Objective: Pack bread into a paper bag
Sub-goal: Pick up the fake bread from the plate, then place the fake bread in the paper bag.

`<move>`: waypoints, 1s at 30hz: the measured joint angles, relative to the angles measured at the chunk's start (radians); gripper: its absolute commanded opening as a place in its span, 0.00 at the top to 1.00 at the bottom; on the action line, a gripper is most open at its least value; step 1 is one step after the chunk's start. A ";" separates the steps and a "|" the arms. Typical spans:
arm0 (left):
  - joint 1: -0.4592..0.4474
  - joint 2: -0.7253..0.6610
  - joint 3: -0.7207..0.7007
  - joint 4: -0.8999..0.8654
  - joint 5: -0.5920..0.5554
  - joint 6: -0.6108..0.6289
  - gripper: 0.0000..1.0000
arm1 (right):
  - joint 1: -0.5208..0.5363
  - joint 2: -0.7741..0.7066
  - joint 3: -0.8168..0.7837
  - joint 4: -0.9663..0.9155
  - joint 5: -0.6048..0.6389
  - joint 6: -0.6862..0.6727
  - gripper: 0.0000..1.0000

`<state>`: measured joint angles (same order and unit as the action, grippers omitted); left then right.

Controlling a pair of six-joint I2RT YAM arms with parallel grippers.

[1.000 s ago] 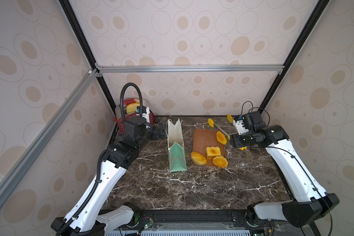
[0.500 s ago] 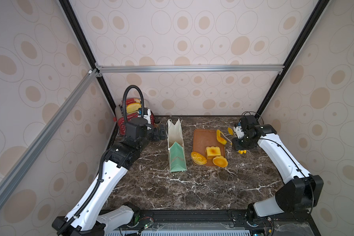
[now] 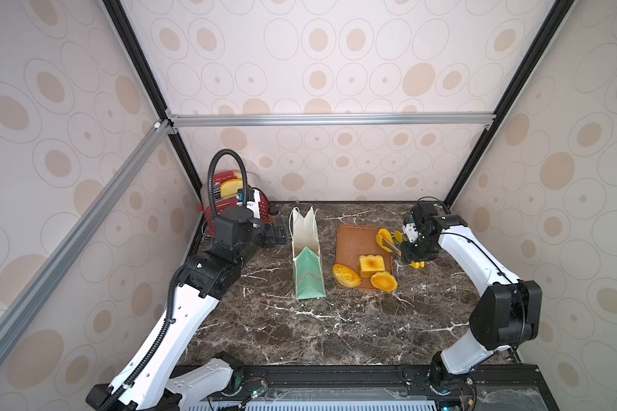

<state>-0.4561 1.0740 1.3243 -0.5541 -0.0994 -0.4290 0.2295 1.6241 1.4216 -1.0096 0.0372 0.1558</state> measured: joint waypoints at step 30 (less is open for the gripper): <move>0.000 0.032 0.008 -0.005 -0.002 0.001 0.01 | 0.121 -0.261 0.335 -0.051 -0.292 -0.022 0.62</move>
<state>-0.4561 1.1061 1.3319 -0.5587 -0.1009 -0.4278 0.3500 1.3628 1.7565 -1.0603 -0.2550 0.1341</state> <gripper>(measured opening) 0.990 0.431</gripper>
